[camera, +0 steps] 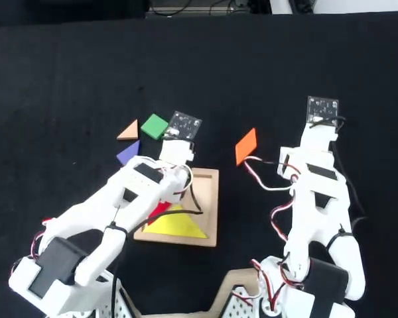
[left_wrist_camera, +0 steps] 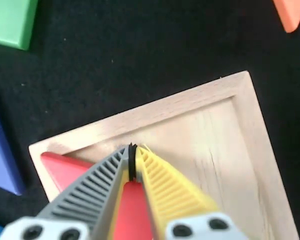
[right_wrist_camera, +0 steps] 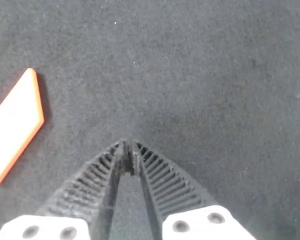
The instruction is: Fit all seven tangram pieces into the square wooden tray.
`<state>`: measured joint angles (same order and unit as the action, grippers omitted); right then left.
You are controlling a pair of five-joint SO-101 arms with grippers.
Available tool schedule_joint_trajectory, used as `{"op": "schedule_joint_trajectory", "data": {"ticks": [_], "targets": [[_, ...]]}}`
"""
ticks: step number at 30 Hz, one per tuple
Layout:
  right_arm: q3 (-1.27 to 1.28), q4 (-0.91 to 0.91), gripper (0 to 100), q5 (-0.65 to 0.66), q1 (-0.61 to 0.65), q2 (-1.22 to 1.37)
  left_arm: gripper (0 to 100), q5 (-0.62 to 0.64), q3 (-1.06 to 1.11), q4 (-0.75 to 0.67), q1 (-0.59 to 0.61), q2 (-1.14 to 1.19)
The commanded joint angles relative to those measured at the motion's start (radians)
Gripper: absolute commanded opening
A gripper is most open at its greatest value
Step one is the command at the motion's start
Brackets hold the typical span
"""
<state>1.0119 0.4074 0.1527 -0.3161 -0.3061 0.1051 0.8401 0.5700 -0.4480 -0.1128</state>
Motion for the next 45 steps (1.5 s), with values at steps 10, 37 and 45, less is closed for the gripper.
{"op": "schedule_joint_trajectory", "data": {"ticks": [10,37,45], "targets": [[-0.015,-0.015,1.1,0.008,0.014,0.004,3,-0.008,-0.035,0.157,-0.01,-0.017],[-0.604,0.89,1.1,0.242,0.77,0.228,3,-0.104,0.472,0.071,0.733,-0.793],[-0.615,0.833,1.1,0.222,0.807,0.351,3,-0.104,0.498,0.064,0.727,-0.796]]}}
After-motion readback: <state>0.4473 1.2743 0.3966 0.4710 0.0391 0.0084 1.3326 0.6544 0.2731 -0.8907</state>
